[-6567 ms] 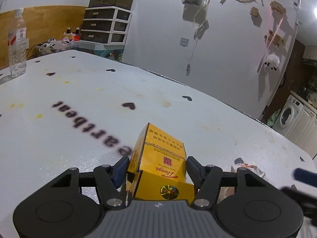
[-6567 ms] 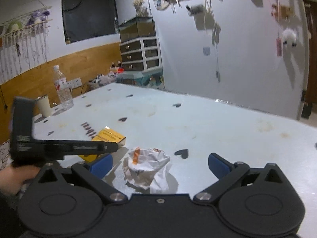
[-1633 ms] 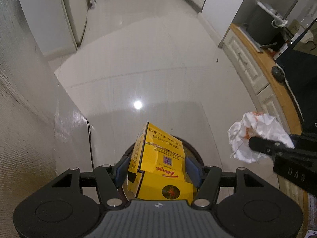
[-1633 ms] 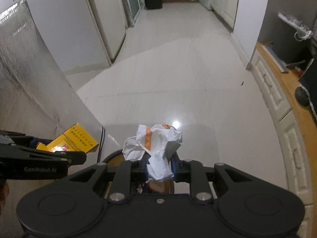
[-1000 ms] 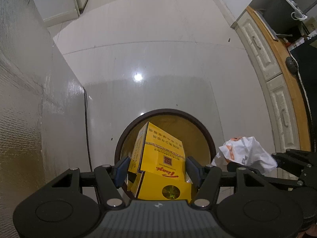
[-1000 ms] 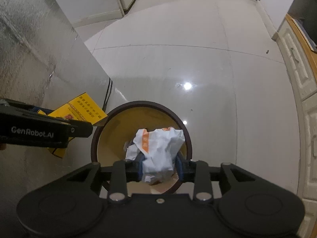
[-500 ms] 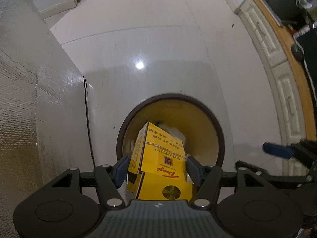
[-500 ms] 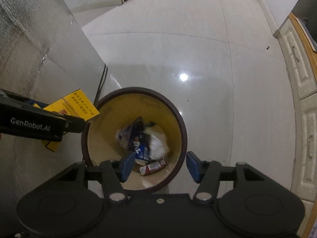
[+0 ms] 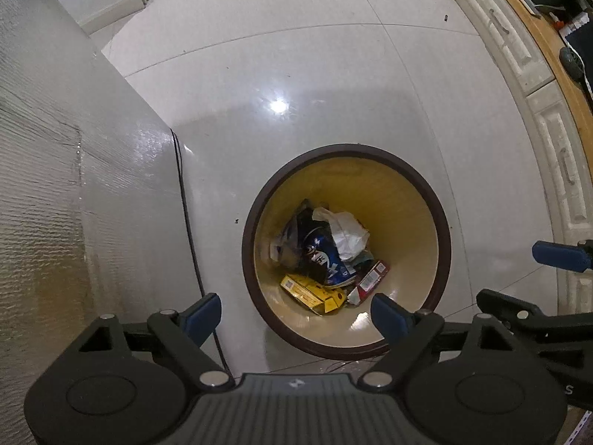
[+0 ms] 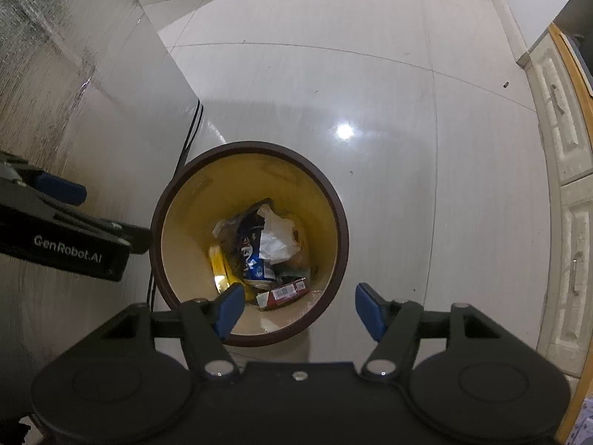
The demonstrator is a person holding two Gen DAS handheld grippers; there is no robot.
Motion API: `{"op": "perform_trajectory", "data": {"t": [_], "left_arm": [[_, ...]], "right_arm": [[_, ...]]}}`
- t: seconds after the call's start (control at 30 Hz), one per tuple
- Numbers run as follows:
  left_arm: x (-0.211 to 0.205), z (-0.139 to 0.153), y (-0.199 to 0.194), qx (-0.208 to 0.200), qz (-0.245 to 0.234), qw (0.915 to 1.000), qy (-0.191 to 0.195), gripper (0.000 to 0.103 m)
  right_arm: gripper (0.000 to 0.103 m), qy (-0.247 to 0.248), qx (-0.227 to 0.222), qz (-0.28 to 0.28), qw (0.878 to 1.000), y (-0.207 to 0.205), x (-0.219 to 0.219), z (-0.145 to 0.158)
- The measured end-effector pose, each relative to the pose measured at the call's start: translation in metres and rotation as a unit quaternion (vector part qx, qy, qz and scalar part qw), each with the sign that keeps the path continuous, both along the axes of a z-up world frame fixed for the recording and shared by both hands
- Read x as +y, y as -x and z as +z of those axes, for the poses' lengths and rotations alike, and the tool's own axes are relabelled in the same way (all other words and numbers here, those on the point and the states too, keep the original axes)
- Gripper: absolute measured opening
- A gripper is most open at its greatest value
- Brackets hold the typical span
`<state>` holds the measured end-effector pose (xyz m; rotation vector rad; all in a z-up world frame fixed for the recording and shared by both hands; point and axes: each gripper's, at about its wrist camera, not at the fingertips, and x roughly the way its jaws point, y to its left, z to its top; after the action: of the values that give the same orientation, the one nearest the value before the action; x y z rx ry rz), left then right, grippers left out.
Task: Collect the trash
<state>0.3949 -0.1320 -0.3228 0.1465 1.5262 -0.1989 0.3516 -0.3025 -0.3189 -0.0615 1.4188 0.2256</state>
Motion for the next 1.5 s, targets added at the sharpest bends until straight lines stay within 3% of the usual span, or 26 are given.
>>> {"op": "perform_trajectory", "data": {"t": [0.3, 0.43, 0.57, 1.07, 1.23, 1.5], "left_arm": [[0.008, 0.016, 0.006, -0.009, -0.004, 0.9999, -0.01, 0.101], [0.011, 0.029, 0.014, -0.016, -0.001, 0.9999, -0.006, 0.103], [0.016, 0.046, 0.022, -0.028, 0.002, 0.9996, -0.01, 0.103], [0.011, 0.137, 0.065, -0.109, -0.003, 0.994, 0.007, 0.103], [0.009, 0.17, 0.081, -0.153, 0.003, 0.9882, 0.008, 0.103], [0.014, 0.21, 0.105, -0.19, 0.012, 0.9814, 0.023, 0.103]], "right_arm": [[0.081, 0.001, 0.006, 0.012, 1.0, 0.004, -0.001, 0.009], [0.096, -0.002, -0.01, -0.005, 1.0, 0.006, -0.007, 0.024], [0.103, -0.004, -0.026, -0.024, 0.999, 0.01, -0.013, 0.04], [0.103, -0.013, -0.073, -0.051, 0.996, 0.045, -0.024, 0.102], [0.103, -0.017, -0.096, -0.073, 0.993, 0.061, -0.03, 0.13], [0.103, -0.021, -0.126, -0.08, 0.989, 0.077, -0.042, 0.174]]}}
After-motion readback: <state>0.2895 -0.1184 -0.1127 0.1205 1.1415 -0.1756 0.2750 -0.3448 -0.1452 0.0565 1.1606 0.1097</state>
